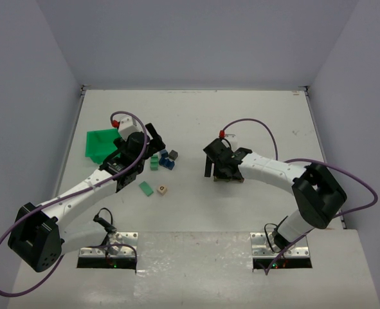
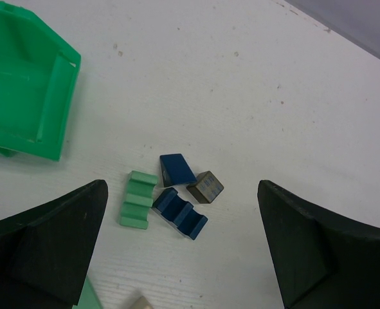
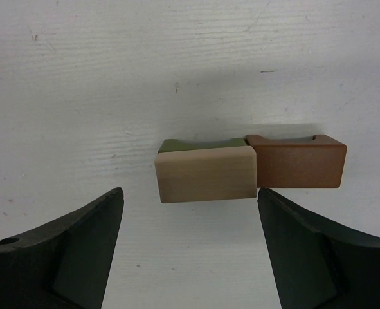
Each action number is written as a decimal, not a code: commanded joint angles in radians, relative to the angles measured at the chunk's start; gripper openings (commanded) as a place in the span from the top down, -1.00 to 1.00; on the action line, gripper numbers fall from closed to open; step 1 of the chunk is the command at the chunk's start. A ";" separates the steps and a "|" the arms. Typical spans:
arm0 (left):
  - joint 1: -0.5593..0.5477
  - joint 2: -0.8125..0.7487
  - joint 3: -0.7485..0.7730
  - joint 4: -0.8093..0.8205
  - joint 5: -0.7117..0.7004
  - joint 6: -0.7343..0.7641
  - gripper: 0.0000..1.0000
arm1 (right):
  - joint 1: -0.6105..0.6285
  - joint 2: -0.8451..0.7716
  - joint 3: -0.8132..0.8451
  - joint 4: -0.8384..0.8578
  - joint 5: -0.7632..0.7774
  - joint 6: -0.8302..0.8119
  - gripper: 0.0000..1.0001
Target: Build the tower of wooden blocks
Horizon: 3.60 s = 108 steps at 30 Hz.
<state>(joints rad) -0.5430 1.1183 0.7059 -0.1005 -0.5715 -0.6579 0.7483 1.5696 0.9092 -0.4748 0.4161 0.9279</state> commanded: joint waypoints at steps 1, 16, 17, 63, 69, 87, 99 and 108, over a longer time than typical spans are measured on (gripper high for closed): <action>-0.009 -0.018 0.003 0.041 0.007 0.011 -1.00 | -0.004 -0.027 0.000 0.023 -0.006 0.019 -0.68; -0.009 -0.039 -0.009 0.041 0.007 0.009 -1.00 | -0.011 -0.012 -0.006 0.022 0.033 -0.001 -0.69; -0.008 -0.040 -0.009 0.041 0.007 0.009 -1.00 | -0.015 -0.013 -0.009 0.022 0.033 -0.001 -0.69; -0.008 -0.067 -0.003 0.009 0.003 0.000 -1.00 | -0.017 -0.158 -0.008 0.049 0.072 -0.096 -0.89; -0.008 -0.116 -0.012 -0.071 -0.032 -0.045 -1.00 | -0.011 -0.238 -0.023 0.165 -0.035 -0.251 -0.97; -0.009 -0.424 -0.026 -0.797 -0.249 -0.600 -1.00 | 0.296 0.319 0.419 0.313 -0.429 -0.539 -0.97; -0.008 -0.532 -0.042 -0.850 -0.271 -0.646 -1.00 | 0.376 0.624 0.704 0.225 -0.285 -0.540 -0.97; -0.009 -0.512 -0.049 -0.820 -0.258 -0.625 -1.00 | 0.404 0.688 0.712 0.246 -0.237 -0.555 0.06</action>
<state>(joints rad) -0.5430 0.5991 0.6647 -0.9543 -0.8204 -1.2881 1.1305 2.2433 1.5940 -0.2474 0.1380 0.3885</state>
